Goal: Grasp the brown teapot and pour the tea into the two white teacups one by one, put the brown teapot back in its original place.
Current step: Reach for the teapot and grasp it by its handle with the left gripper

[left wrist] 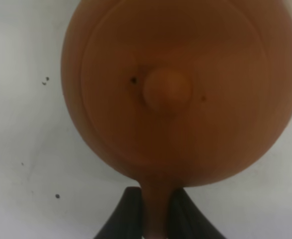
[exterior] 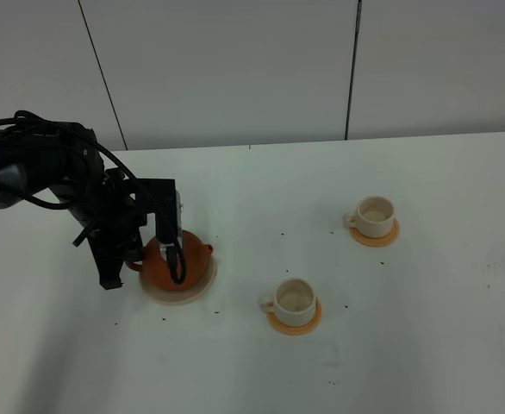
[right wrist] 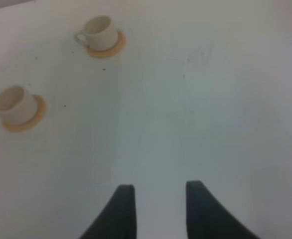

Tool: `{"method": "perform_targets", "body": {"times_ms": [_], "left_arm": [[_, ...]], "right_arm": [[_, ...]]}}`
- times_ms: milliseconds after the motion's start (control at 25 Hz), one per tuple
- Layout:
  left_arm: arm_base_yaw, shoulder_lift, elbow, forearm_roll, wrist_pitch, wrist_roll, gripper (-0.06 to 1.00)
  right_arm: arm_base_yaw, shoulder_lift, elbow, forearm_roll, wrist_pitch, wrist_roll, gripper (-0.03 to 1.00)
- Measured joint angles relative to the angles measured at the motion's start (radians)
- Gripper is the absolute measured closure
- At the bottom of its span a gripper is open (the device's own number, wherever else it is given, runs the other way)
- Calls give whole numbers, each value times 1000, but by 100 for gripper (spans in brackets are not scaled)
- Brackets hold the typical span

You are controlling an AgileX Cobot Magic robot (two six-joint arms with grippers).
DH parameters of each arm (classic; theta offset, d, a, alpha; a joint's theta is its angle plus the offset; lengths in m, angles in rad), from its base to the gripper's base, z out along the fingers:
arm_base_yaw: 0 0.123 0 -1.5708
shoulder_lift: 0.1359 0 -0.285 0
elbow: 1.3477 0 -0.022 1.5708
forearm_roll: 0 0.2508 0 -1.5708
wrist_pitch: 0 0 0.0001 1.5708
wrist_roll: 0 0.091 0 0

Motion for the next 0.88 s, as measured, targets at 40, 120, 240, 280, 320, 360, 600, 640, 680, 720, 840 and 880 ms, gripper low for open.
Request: {"method": "perform_targets", "body": {"times_ms": [40,120,240,280,320,360,600,640,680,720,840,880], "left_arm": [[0,0,0,-12,-3,6,77],[4,0,0,-46,-8,23,77],[16,0,0,-110,-16,55,77],[21,0,0,-126,-17,64,77],[27,0,0,-138,-16,69,77],[29,0,0,-143,-14,77,77],[33,0,0,-150,-8,86,77],[33,0,0,-152,-8,87,77],[33,0,0,-157,-9,88,77],[33,0,0,-163,-9,91,77],[33,-8,0,-173,-10,102,77],[33,-15,0,-174,-12,106,77]], "right_arm": [[0,0,0,0,0,0,73],[0,0,0,0,0,0,73],[0,0,0,0,0,0,73],[0,0,0,0,0,0,73],[0,0,0,0,0,0,73],[0,0,0,0,0,0,73],[0,0,0,0,0,0,73],[0,0,0,0,0,0,73],[0,0,0,0,0,0,73],[0,0,0,0,0,0,73],[0,0,0,0,0,0,73],[0,0,0,0,0,0,73]]}}
